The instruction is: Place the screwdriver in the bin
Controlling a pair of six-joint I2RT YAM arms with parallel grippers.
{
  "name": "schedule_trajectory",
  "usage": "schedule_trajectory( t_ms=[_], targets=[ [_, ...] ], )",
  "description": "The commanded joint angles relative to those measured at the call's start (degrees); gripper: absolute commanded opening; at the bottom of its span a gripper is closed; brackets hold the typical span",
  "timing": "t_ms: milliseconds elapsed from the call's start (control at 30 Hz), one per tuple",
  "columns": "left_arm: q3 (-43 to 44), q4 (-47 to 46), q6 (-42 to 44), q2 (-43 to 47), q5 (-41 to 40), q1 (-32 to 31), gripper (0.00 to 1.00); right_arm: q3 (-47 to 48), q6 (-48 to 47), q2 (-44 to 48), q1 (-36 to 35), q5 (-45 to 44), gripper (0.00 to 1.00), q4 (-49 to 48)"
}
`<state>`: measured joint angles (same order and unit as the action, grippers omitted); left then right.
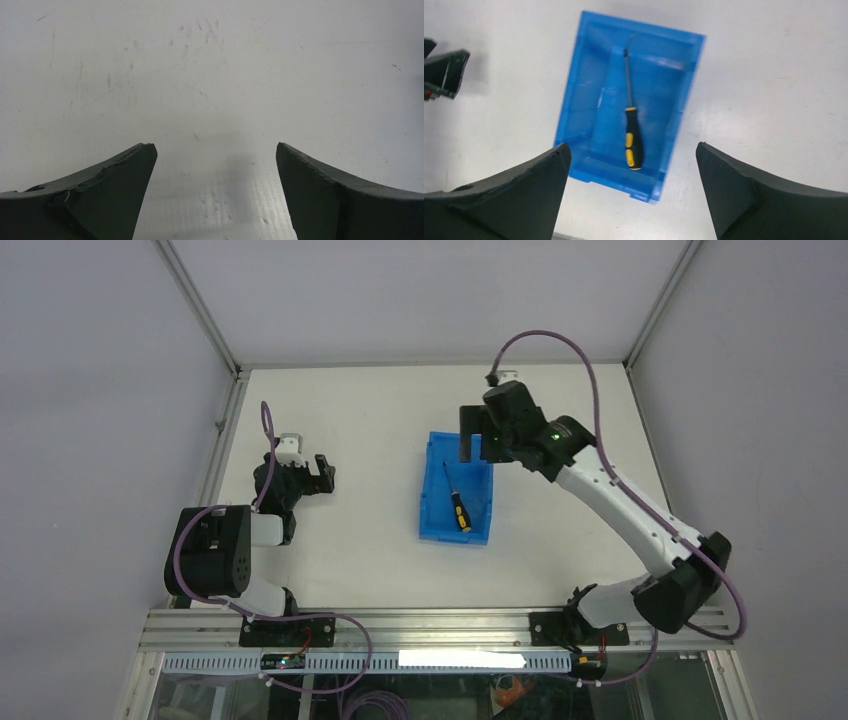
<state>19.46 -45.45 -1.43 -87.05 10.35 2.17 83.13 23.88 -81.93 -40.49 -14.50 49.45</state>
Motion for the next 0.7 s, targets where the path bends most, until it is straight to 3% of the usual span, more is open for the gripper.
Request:
schedule_trajectory(
  t_ms=[0,133,233,433,667],
  targets=[
    [1.1,-3.42,-0.15,0.74,-0.68,-0.68,0.99,-6.87,-1.29,8.83,9.15,-3.36,0.99,-0.41],
    [1.1,-3.42,-0.15,0.67,-0.67,-0.75,0.99,-17.47,-1.02,15.7,18.21,3.36,0.99,-6.61],
    [1.1,-3.42,-0.15,0.75,-0.68,-0.73,0.99,-24.95,-0.97,18.83,21.77,3.56,0.99,-9.55],
    [1.1,-3.42,-0.15,0.74,-0.67,-0.71,0.99,-39.04,1.8,23.12,23.25,1.15,0.99,-16.15],
    [1.1,-3.42,-0.15,0.74,-0.68,-0.75,0.99,-45.84,2.25,26.09,23.31,1.72,0.99,-21.9]
  ],
)
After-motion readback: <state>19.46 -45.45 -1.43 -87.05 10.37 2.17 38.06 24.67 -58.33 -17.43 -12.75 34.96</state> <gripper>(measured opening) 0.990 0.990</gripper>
